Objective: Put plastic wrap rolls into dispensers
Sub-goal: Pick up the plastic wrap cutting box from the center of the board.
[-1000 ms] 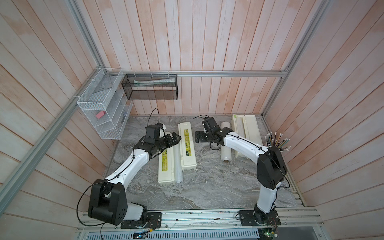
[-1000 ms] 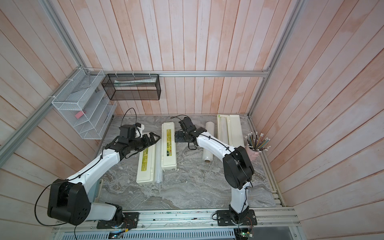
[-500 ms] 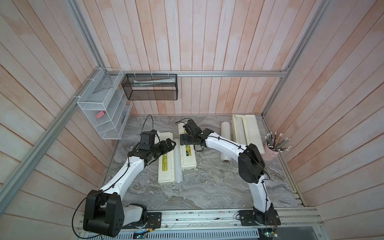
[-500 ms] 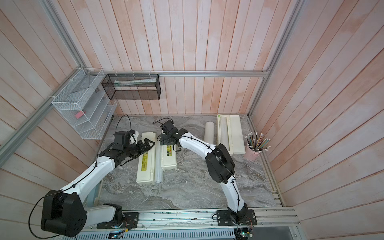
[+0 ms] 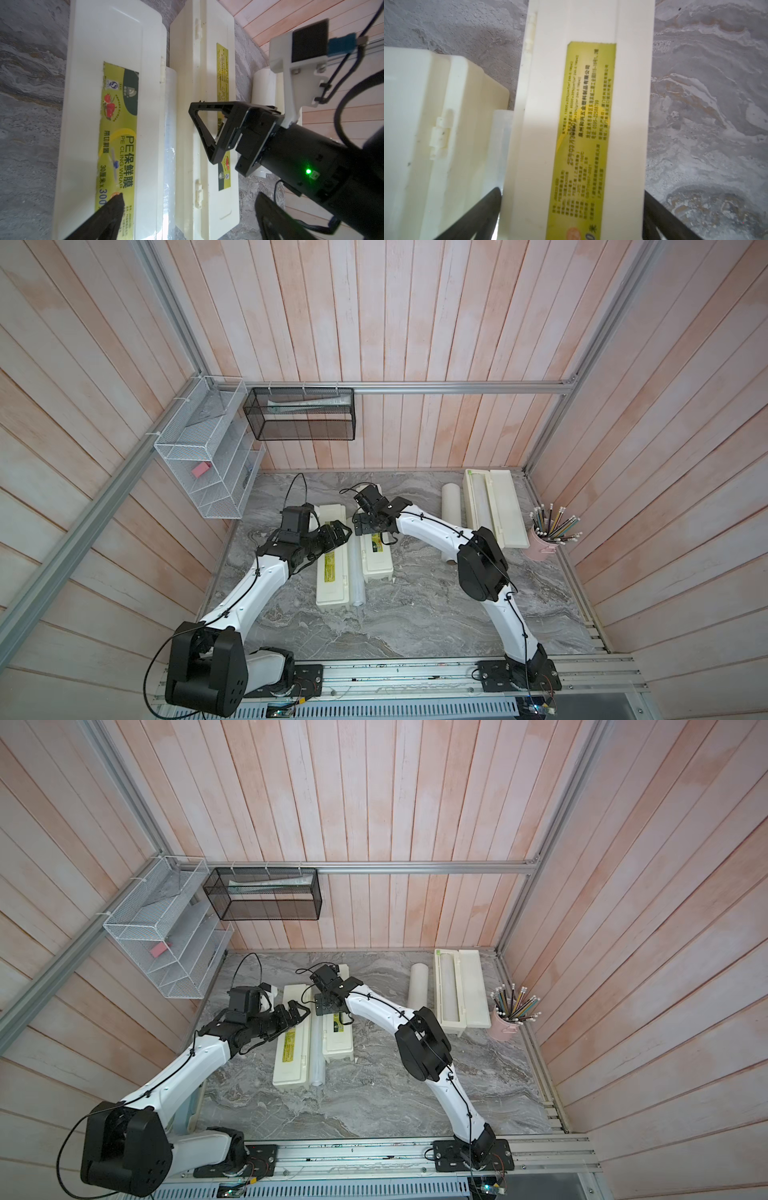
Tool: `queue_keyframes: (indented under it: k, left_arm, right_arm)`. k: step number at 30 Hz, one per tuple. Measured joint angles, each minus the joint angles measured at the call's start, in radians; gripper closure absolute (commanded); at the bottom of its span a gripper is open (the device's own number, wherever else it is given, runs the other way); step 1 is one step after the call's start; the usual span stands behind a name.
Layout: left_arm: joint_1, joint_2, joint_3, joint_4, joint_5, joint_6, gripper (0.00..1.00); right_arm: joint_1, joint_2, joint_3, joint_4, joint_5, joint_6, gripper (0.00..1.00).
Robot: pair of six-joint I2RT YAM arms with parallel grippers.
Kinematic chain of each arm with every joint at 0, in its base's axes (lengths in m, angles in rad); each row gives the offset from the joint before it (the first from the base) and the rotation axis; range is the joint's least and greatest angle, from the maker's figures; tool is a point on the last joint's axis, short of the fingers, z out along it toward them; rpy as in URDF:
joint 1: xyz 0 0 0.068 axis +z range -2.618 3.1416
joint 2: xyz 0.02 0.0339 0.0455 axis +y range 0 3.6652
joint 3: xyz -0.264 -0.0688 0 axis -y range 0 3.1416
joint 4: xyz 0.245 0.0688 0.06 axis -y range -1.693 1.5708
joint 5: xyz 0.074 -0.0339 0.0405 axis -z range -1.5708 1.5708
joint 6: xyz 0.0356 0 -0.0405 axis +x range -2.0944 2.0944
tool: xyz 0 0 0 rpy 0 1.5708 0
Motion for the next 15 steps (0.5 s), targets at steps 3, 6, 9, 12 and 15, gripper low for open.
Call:
queue_keyframes:
  k: [3,6,9,12,15]
  left_arm:
    - [0.0,0.0,0.0,0.001,0.001,0.0,0.0]
    - [-0.001,0.0,0.0,0.002,0.008,0.001,0.0]
    - [-0.01,0.0,0.0,0.01,0.011,0.004,0.0]
    - [-0.043,0.0,0.0,0.032,0.008,0.004,0.0]
    - [-0.09,0.0,0.0,0.06,-0.002,0.003,0.0]
  right_arm:
    - [0.001,0.011,0.021,-0.021,0.01,0.011,0.06]
    - [0.001,0.01,0.015,-0.022,0.017,0.022,0.11]
    - [-0.005,-0.021,-0.041,0.007,0.019,0.032,0.15]
    - [-0.027,-0.08,-0.133,0.029,0.02,0.035,0.16]
    - [-0.066,-0.141,-0.223,0.041,0.021,0.035,0.16]
